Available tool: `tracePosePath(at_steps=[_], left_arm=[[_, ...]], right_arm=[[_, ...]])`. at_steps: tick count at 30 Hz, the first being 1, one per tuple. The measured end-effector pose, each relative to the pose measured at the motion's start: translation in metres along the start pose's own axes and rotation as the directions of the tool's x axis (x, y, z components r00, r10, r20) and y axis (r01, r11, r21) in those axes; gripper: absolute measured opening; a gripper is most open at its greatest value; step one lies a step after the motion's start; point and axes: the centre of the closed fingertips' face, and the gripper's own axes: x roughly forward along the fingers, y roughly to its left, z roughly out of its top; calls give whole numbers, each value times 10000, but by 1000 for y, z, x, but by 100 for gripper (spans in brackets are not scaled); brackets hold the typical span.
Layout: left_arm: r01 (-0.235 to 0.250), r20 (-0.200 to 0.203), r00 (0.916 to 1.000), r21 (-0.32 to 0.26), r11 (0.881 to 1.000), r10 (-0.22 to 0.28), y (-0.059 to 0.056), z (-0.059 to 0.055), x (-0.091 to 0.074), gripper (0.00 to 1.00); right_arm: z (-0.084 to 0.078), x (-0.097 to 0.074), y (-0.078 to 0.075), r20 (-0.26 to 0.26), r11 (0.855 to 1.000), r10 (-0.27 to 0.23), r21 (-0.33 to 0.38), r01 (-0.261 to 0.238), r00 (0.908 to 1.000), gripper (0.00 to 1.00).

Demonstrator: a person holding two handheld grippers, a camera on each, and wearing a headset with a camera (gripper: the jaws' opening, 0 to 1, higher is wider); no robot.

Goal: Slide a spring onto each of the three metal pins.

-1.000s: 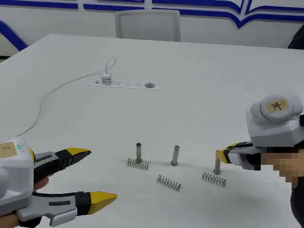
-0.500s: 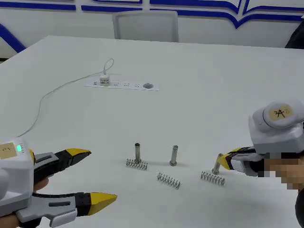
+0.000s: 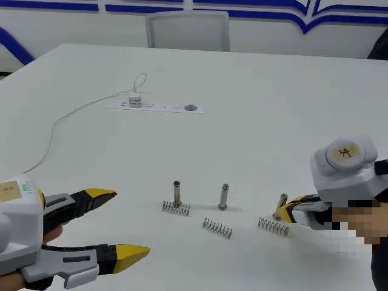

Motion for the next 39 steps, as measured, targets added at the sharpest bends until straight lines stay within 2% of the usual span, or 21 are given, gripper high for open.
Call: tracePosePath(at_steps=[19, 29, 32, 34, 35, 39], left_arm=[[31, -77, 10000, 46, 10000, -31, -2, 0, 0, 69], [93, -79, 9999, 55, 9999, -92, -3, 0, 1, 69], [125, -74, 9999, 68, 9999, -124, -4, 1, 1, 69], [145, -71, 9999, 70, 9999, -145, -4, 1, 2, 69], [154, -74, 9999, 73, 9999, -154, -4, 1, 2, 69], [182, -68, 9998, 68, 9998, -182, -5, 1, 2, 69]], right_arm=[[8, 6, 5, 192, 9987, 254, -452, -245, 9995, 10], [8, -14, 4, 384, 9982, 347, -507, -327, 9987, 14], [7, -18, 8, 424, 9959, 599, -702, -569, 9973, 15], [3, -19, 18, 255, 9888, 1113, -1025, -1081, 9935, 16], [1, -18, 20, 231, 9863, 1195, -1172, -1161, 9926, 17], [-15, -14, 27, -421, 9679, 1569, -1919, -1621, 9867, 18]])
